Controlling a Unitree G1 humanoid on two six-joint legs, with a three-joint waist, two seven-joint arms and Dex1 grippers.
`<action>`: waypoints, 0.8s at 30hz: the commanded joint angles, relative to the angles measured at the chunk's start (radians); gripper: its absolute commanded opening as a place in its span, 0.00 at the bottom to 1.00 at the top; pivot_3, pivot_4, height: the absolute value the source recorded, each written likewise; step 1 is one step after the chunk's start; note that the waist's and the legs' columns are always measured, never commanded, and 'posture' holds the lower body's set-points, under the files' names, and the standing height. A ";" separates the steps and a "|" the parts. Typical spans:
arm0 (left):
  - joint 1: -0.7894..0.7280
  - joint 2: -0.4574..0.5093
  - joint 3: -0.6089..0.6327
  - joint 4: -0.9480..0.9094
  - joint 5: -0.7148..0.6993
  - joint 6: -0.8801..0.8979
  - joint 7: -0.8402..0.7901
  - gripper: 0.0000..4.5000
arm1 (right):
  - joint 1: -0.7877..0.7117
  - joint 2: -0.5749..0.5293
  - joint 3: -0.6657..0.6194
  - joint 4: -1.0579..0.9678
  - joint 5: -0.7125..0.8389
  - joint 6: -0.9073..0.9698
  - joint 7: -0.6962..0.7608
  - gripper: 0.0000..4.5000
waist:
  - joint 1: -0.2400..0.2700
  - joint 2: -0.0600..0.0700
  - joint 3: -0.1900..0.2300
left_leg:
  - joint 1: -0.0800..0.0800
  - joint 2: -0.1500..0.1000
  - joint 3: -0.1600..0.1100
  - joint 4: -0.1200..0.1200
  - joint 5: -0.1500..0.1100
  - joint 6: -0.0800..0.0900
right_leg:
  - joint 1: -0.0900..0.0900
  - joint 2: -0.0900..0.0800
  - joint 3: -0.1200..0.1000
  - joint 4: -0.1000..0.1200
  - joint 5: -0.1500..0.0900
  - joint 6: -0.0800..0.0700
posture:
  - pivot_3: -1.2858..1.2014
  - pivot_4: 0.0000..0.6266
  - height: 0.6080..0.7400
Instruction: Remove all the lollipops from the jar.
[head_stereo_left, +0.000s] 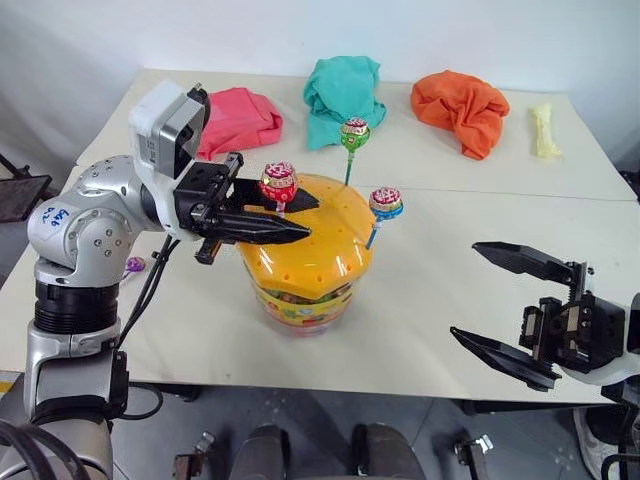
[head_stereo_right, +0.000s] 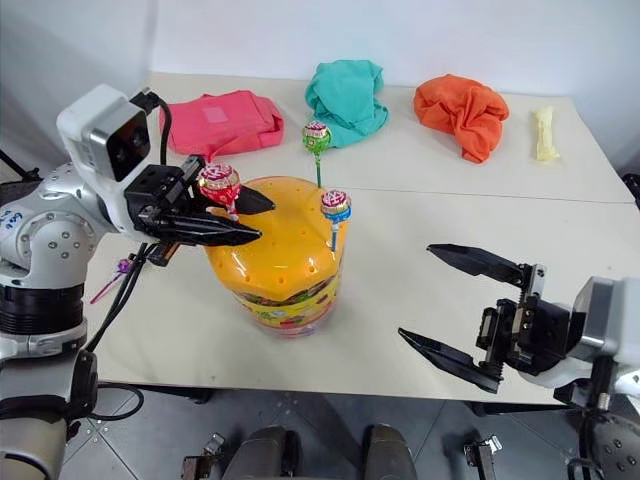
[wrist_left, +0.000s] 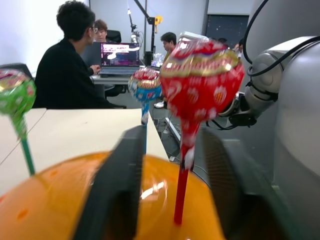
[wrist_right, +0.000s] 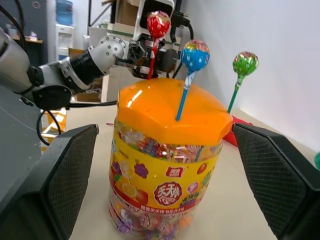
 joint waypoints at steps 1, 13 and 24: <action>-0.007 0.017 0.018 -0.007 0.007 -0.014 -0.025 0.07 | 0.005 0.008 -0.031 -0.030 0.000 -0.030 0.000 1.00 | 0.002 0.000 0.000 | 0.000 0.000 0.000 0.000 0.000 0.000 | 0.000 0.000 0.000 0.000 0.000 0.000 | 0.52 0.24 1.00; -0.063 -0.006 0.390 0.256 -0.235 0.168 0.364 0.00 | -0.085 0.005 0.033 0.032 -0.002 -0.028 0.009 1.00 | -0.003 0.000 0.000 | 0.000 0.000 -0.002 0.001 0.000 0.000 | 0.001 0.000 0.000 0.000 0.000 0.000 | 0.52 0.24 1.00; 0.479 0.294 0.215 0.398 0.292 -0.042 0.357 0.00 | -0.172 -0.041 0.094 0.128 -0.038 0.042 0.024 1.00 | 0.007 0.001 0.000 | 0.001 -0.001 -0.002 -0.002 0.000 0.000 | -0.001 -0.001 0.000 0.000 0.000 0.000 | 0.52 0.24 1.00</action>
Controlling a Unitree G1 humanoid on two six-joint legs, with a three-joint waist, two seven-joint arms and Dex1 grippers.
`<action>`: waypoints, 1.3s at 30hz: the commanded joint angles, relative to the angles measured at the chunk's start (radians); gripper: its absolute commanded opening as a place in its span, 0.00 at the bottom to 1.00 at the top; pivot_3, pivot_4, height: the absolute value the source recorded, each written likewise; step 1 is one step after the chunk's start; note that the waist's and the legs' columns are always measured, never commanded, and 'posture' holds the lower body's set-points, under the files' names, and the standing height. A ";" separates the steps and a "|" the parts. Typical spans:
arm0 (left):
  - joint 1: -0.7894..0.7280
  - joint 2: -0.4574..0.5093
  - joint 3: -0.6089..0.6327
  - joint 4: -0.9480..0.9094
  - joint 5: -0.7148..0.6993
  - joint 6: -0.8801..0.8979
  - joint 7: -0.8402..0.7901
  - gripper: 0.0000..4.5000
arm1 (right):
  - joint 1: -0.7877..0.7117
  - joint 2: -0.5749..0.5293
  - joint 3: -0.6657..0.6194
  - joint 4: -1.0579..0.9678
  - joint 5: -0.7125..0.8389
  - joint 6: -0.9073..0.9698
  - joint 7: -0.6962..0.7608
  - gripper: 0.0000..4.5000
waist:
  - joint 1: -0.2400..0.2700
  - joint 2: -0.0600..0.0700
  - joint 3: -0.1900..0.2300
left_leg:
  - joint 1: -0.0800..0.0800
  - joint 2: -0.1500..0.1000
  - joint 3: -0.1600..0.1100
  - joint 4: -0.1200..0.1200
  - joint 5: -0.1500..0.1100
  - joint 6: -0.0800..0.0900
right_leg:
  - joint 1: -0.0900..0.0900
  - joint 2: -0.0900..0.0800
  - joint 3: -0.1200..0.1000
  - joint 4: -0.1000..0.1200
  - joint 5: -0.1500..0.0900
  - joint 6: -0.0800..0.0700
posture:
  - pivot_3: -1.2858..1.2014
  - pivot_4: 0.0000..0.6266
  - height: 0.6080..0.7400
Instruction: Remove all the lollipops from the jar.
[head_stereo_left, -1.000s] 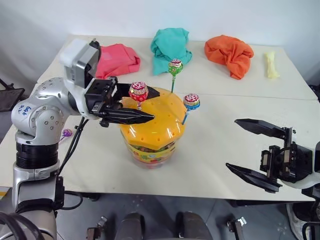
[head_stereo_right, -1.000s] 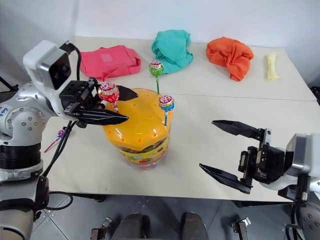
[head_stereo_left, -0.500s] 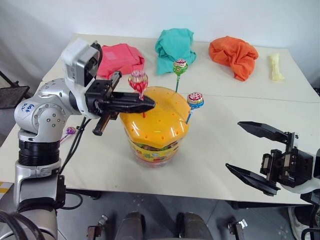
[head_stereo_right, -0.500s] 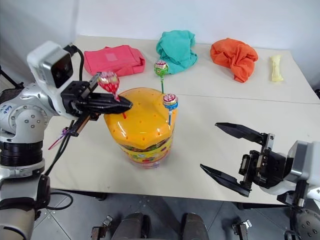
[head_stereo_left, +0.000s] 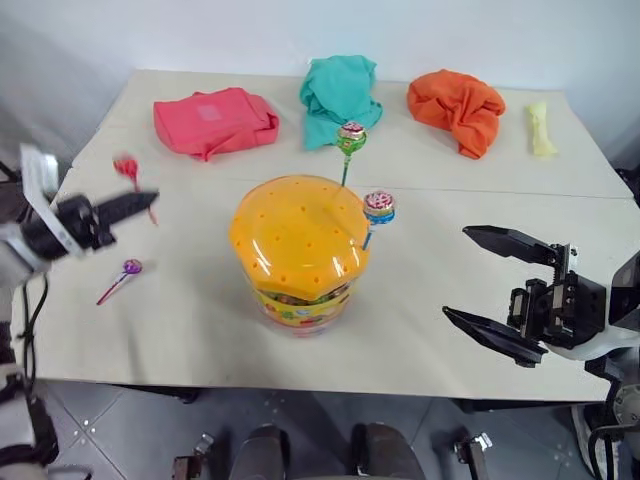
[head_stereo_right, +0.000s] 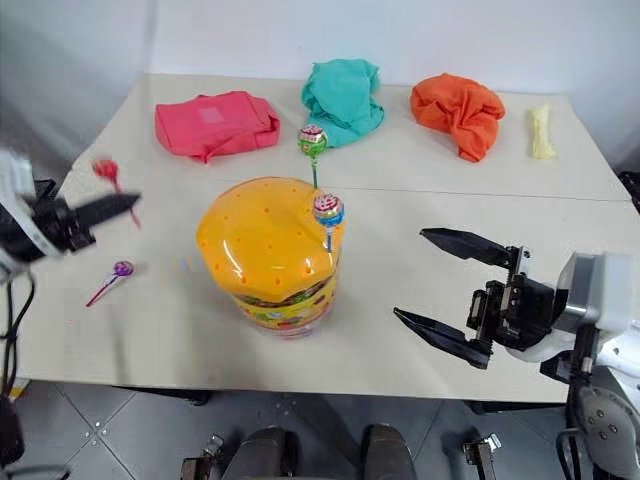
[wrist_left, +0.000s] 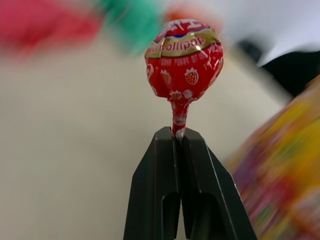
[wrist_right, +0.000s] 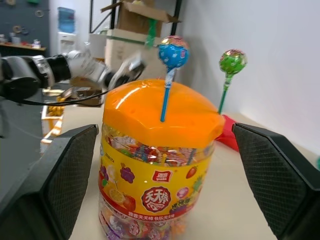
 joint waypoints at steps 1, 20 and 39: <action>0.074 0.023 -0.041 -0.052 0.094 -0.064 -0.007 0.00 | -0.017 -0.020 0.005 0.018 -0.028 0.015 0.001 1.00 | 0.013 0.000 0.000 | 0.000 0.000 0.000 0.000 0.000 0.000 | 0.000 0.000 0.000 0.000 0.000 0.000 | 0.52 0.24 1.00; 0.204 -0.014 0.227 -0.233 -0.058 -0.204 -0.273 0.56 | -0.220 -0.044 0.117 0.011 0.054 0.214 -0.068 1.00 | -0.008 0.000 0.000 | -0.002 0.002 0.004 0.001 0.000 0.000 | -0.002 0.000 0.000 0.001 0.000 0.000 | 0.52 0.24 1.00; 0.171 -0.133 0.273 -0.617 -0.414 -0.081 -0.211 0.56 | -0.520 0.127 0.315 0.135 0.002 0.291 -0.096 0.32 | -0.012 0.001 0.000 | -0.002 0.001 -0.003 0.002 0.000 0.000 | -0.002 0.000 -0.001 0.001 0.000 0.000 | 0.52 0.24 1.00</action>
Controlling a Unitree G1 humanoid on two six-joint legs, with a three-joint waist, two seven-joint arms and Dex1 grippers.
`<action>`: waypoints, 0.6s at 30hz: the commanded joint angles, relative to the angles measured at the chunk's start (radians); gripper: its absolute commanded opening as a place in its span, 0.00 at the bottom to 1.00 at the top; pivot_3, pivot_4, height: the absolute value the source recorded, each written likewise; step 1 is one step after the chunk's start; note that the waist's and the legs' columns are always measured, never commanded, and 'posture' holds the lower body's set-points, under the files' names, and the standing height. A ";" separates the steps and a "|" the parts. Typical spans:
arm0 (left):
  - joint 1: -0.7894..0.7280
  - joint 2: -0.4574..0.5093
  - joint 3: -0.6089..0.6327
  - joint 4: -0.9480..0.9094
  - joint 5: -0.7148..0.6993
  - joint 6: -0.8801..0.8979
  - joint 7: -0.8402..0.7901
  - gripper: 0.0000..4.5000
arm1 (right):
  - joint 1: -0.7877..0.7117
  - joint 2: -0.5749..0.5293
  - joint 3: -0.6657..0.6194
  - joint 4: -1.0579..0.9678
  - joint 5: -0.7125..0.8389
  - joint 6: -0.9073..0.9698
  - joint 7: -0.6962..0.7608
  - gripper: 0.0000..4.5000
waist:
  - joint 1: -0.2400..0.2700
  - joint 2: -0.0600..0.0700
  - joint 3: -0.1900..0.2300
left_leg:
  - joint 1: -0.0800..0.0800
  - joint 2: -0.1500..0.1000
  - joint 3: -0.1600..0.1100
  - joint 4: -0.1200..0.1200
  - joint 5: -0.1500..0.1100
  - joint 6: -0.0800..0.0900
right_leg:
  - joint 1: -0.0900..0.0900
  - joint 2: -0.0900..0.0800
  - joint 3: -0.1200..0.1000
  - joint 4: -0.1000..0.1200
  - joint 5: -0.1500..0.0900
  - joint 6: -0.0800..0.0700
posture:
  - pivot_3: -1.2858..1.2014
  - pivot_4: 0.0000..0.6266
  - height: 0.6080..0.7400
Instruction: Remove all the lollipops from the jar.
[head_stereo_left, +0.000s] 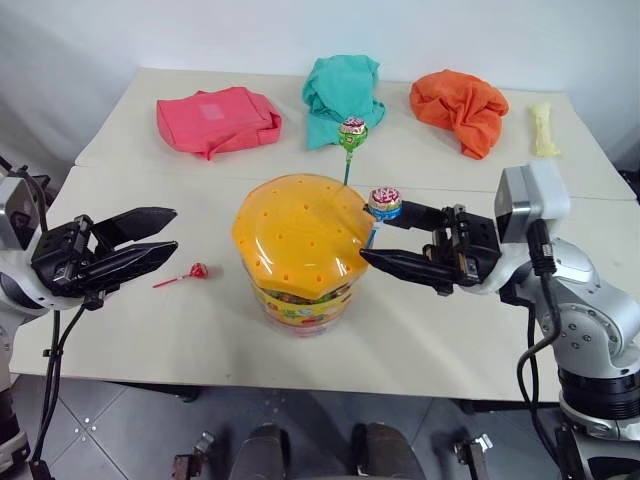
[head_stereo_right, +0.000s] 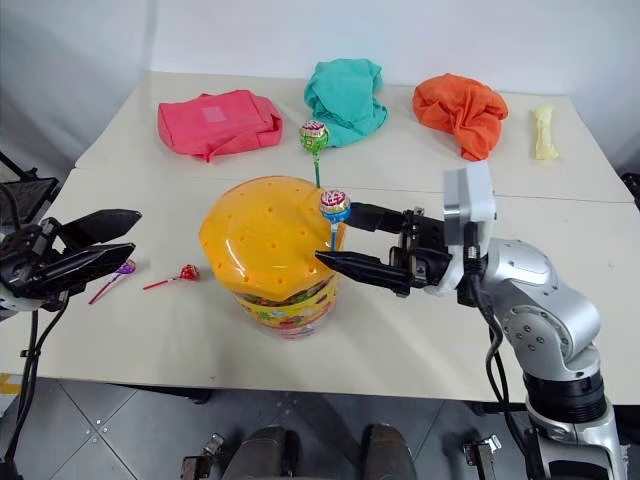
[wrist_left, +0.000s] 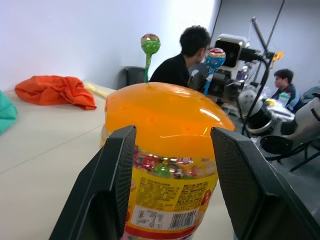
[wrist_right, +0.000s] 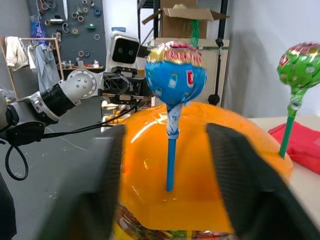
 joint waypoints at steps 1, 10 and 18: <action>-0.026 0.011 0.009 -0.037 -0.025 -0.016 0.006 0.56 | -0.023 0.014 -0.014 0.006 -0.001 -0.007 0.009 0.26 | 0.000 0.000 0.000 | 0.000 0.000 0.000 0.000 0.000 0.000 | 0.000 0.000 0.000 0.000 0.000 0.000 | 0.52 0.24 1.00; -0.043 -0.002 -0.045 -0.030 0.022 -0.057 -0.010 0.56 | -0.074 0.048 -0.234 0.079 0.313 0.081 -0.135 0.01 | 0.002 0.001 0.000 | 0.000 0.000 0.000 0.000 0.000 0.000 | 0.000 0.000 0.000 0.000 0.000 0.000 | 0.52 0.24 1.00; -0.055 0.026 -0.131 -0.037 0.148 -0.195 -0.113 0.56 | 0.219 -0.409 -0.341 0.322 -0.136 0.064 -0.062 0.01 | 0.025 0.001 0.001 | -0.001 -0.001 0.012 -0.001 -0.001 0.002 | 0.000 0.000 0.000 -0.003 0.000 0.000 | 0.52 0.24 1.00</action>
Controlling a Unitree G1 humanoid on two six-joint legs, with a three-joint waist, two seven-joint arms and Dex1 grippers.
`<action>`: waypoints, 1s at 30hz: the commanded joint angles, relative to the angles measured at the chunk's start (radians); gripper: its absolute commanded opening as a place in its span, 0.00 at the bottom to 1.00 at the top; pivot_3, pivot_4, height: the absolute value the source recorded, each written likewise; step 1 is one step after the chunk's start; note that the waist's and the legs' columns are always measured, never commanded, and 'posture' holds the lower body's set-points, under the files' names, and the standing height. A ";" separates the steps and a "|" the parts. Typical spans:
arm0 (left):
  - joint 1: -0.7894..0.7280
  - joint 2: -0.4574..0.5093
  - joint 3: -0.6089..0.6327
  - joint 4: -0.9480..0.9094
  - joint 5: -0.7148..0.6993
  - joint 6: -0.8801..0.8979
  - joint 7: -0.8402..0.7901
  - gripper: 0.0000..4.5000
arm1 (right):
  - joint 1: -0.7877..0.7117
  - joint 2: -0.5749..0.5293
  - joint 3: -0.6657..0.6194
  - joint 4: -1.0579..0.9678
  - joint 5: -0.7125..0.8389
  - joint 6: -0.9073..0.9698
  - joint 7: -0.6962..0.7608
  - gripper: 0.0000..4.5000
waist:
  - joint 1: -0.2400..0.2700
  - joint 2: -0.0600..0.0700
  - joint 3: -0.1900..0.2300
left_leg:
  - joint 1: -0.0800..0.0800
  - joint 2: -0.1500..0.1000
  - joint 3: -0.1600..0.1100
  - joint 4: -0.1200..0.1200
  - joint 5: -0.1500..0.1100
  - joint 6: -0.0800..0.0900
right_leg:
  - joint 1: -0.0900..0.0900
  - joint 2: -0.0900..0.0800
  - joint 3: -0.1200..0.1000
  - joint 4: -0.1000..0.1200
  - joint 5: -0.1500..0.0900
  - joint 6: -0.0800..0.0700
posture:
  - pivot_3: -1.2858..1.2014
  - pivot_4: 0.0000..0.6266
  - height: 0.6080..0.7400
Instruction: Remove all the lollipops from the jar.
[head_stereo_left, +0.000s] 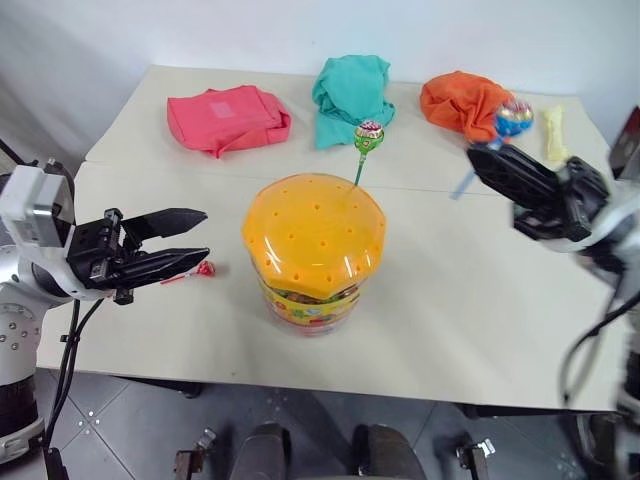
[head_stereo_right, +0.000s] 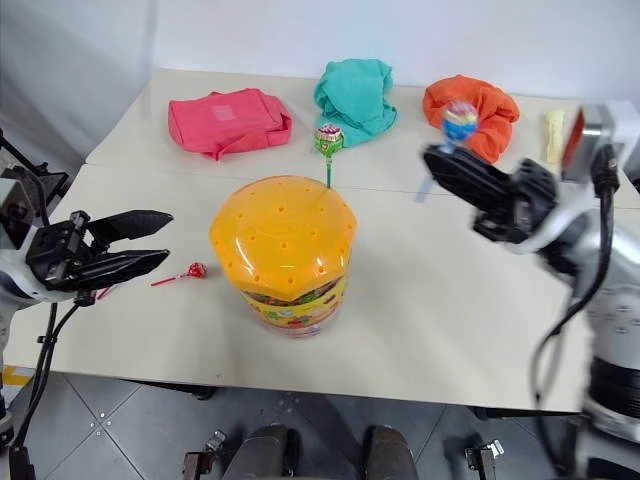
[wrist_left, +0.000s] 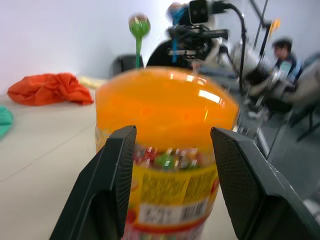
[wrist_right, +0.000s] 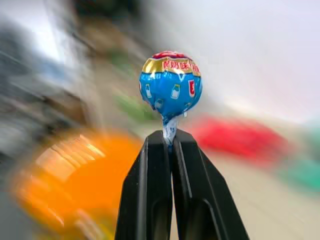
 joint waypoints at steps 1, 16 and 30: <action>0.020 0.035 0.010 -0.054 0.005 -0.037 -0.063 0.56 | 0.094 -0.112 0.018 0.077 -0.233 -0.035 -0.011 0.01 | -0.003 0.000 0.000 | 0.000 0.000 0.000 0.000 0.000 0.000 | 0.000 0.000 0.000 0.000 0.000 0.000 | 0.52 0.24 1.00; 0.115 0.080 0.069 -0.116 -0.057 -0.031 -0.178 0.56 | 0.288 -0.155 0.055 0.298 -0.511 -0.166 0.155 0.38 | -0.020 0.005 0.003 | 0.001 0.001 0.003 0.001 0.000 0.000 | 0.000 0.000 0.002 0.000 0.000 0.000 | 0.52 0.24 1.00; 0.205 -0.003 0.238 -0.027 -0.126 -0.003 0.029 0.56 | -0.193 0.146 0.187 -0.046 -0.117 -0.040 0.205 0.60 | -0.027 0.008 0.005 | 0.004 0.003 -0.006 0.001 0.000 -0.001 | 0.001 0.000 0.003 0.001 0.000 0.000 | 0.52 0.24 1.00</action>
